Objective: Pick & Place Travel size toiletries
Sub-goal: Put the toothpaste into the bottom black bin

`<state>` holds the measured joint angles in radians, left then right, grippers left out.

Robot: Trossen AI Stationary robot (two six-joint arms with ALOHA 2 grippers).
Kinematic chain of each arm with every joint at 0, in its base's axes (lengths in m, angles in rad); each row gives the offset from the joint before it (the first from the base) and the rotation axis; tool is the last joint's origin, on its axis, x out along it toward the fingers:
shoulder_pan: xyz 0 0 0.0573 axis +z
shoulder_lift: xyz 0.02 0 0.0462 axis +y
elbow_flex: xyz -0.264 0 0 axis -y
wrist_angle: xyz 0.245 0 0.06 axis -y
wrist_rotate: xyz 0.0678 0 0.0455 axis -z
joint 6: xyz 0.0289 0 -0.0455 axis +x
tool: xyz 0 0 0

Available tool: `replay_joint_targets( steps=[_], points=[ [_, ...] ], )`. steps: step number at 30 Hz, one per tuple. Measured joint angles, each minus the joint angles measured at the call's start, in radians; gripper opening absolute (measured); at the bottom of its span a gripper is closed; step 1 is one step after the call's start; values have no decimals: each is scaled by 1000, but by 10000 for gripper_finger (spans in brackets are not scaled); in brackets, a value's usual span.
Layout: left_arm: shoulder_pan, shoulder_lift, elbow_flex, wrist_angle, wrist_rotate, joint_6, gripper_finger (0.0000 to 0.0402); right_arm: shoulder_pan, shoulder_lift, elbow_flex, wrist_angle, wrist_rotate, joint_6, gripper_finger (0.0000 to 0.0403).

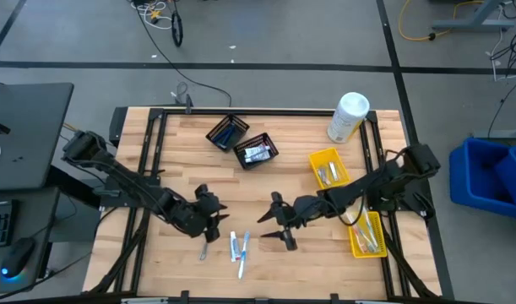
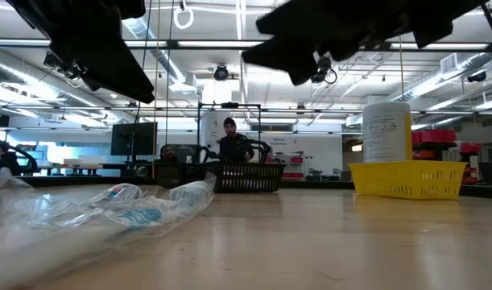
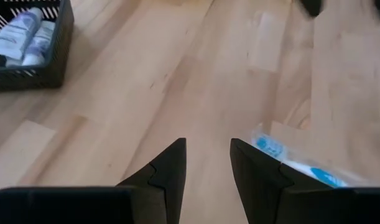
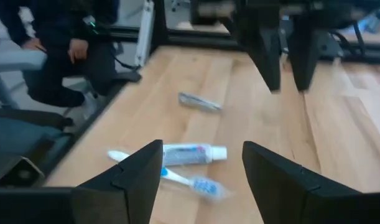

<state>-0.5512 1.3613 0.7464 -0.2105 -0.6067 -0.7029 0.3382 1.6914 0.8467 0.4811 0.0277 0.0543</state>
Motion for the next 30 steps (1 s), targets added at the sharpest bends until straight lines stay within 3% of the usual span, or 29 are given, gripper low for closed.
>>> replay_joint_targets(
  steps=[13, 20, 30],
  points=[
    [-100, 0, 0, 0, -23, -111, 135, 11, 65, 0, 13, 23, 69, 241],
    [-131, 0, 0, 0, -41, -174, 135, 11, 65, 0, 35, 22, 48, 227],
    [-132, 0, 0, 8, -15, -149, 135, 10, 65, 0, 60, 22, 35, 237]
  ],
)
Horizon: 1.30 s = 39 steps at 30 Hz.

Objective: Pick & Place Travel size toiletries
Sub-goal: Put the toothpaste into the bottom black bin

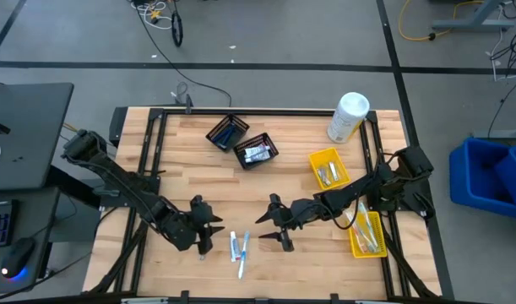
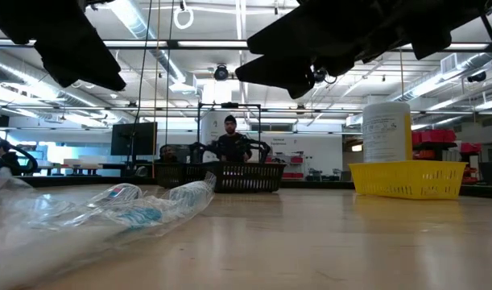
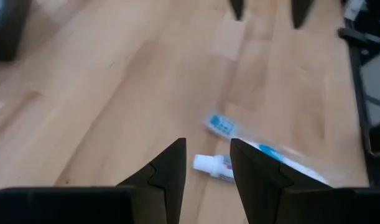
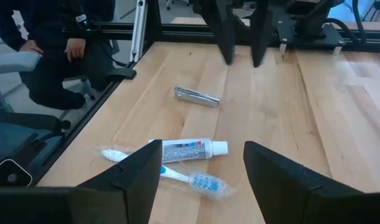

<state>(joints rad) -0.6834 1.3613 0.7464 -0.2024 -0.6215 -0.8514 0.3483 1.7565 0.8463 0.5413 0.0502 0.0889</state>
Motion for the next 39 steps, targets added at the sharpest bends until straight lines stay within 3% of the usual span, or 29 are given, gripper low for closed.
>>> replay_joint_targets(
  steps=[5, 9, 13, 15, 23, 30, 35, 39],
  points=[
    [0, 0, 0, 123, 116, 228, 135, -7, 0, 0, 2, 0, 0, 248],
    [3, 35, 2, 234, 152, 443, 135, -13, 0, 0, 2, 0, 0, 249],
    [32, 109, 1, 302, 306, 624, 135, -14, 0, 0, 2, 0, 0, 240],
    [46, 138, 0, 328, 348, 653, 135, -14, 0, 0, 1, 0, 0, 235],
    [83, 148, 0, 335, 331, 669, 174, -14, 0, 0, -5, 11, 0, 236],
    [96, 242, 0, 324, 429, 796, 219, -19, 0, 0, -12, 72, 0, 257],
    [108, 278, 0, 322, 386, 892, 224, -21, 0, 0, -22, 72, 0, 261],
    [143, 278, 0, 324, 434, 893, 224, -21, 0, 0, -22, 71, 0, 253]
  ],
)
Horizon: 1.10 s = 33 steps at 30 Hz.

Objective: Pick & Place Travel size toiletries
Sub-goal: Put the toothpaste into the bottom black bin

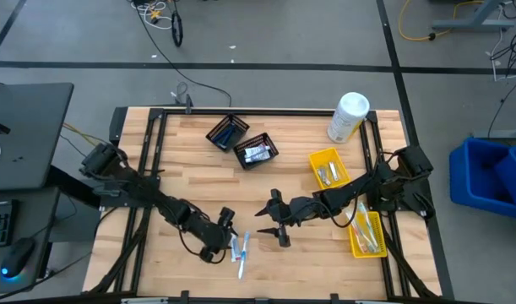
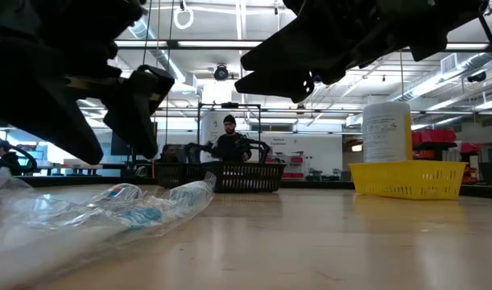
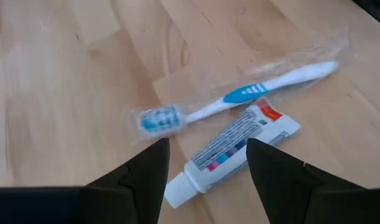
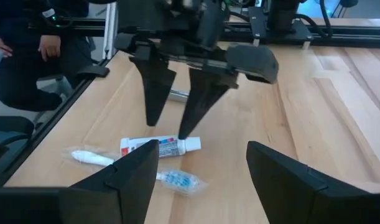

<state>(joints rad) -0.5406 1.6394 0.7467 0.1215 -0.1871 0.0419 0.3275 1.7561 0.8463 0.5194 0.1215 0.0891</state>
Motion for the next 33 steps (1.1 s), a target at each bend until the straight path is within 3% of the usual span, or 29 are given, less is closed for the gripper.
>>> replay_joint_targets(
  steps=[10, 19, 25, 33],
  points=[
    [51, -1, 0, -62, 91, 26, 224, 0, 0, 0, 1, 0, 26, 238],
    [52, 1, 0, -87, 84, 76, 224, 0, 0, 0, -2, 0, 34, 254],
    [51, 73, 15, -46, 103, 176, 224, 0, 0, 0, -7, 0, 35, 259],
    [59, 103, 31, -68, 157, 144, 222, -2, 0, 0, -25, 0, 35, 243]
  ],
)
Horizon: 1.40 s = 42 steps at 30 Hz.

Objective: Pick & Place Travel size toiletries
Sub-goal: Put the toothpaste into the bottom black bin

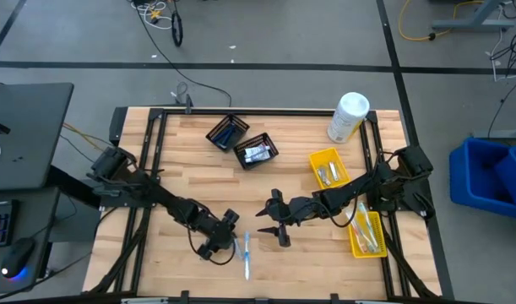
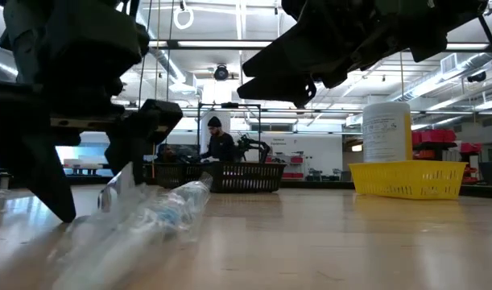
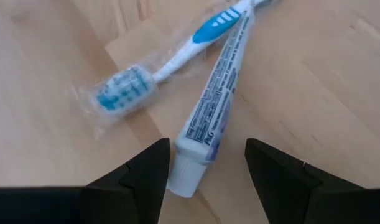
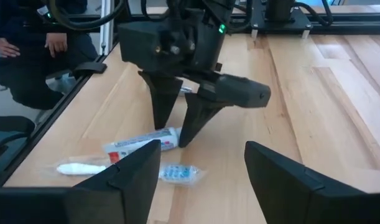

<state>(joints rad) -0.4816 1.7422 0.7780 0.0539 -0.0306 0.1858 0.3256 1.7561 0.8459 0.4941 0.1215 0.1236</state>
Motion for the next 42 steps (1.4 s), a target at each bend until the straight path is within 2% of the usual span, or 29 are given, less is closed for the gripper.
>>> replay_joint_targets(
  steps=[10, 14, 19, 23, 28, 33, 37, 42],
  points=[
    [4, 7, -1, 5, 11, -73, 136, -8, 0, 0, -22, 0, 2, 231],
    [4, 8, -1, 6, 3, -101, 117, -11, 0, 0, -22, 0, 3, 232],
    [4, 10, -2, 19, -15, -175, 116, -11, 0, 0, -25, 0, 7, 241],
    [2, 11, -2, 23, -116, -269, 123, -10, -7, 0, -103, 14, 5, 247],
    [3, -18, 1, 10, -175, -315, 120, 8, -85, 0, -272, 162, -29, 242],
    [14, -110, 43, -42, -293, -305, 117, 16, -210, 0, -487, 250, 82, 232],
    [93, -171, 76, -50, -402, -304, 127, 16, -271, 0, -589, 253, 198, 232],
    [276, -176, 92, -40, -397, -300, 133, 18, -279, 0, -610, 234, 201, 237]
  ],
)
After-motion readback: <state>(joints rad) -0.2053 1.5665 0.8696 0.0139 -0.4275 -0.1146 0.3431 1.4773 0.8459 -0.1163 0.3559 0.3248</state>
